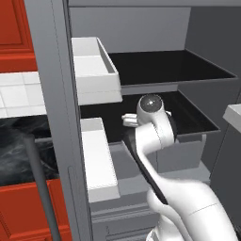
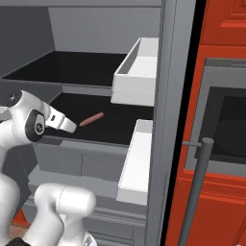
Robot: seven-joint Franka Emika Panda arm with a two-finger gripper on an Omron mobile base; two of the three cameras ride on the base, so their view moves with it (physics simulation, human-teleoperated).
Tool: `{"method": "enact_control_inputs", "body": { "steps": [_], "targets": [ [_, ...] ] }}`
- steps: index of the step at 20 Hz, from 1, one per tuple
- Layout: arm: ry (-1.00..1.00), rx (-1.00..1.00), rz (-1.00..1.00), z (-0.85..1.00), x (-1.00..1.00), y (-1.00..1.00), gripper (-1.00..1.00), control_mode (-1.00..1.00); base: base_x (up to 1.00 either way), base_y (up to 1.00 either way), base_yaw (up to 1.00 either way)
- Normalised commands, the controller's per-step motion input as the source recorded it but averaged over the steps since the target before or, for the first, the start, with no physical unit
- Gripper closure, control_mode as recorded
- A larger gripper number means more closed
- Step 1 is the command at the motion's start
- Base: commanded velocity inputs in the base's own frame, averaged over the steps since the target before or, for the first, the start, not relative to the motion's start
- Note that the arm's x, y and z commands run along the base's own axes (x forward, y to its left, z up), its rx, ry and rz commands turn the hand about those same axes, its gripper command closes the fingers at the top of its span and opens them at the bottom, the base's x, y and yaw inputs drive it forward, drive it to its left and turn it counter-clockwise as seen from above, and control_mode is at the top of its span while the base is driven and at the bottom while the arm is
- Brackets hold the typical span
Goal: Move the hot dog bun to the plate on the dining table and place the condiment next to that plate. Then navigate to the fridge and take the sausage and place it on the plate as well.
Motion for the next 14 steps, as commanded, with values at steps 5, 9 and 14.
{"method": "enact_control_inputs", "body": {
  "steps": [5, 9, 14],
  "targets": [
    [0.0, 0.0, 0.0, -0.26, 0.53, -0.02, -1.0, -1.0, 0.0, 0.0, 0.0],
    [0.0, 0.0, 0.0, -0.31, 0.55, 0.0, -1.0, -1.0, 0.0, 0.0, 0.0],
    [0.0, 0.01, 0.0, -0.17, 0.46, -0.02, -1.0, -1.0, 0.0, 0.0, 0.0]
  ]
}}
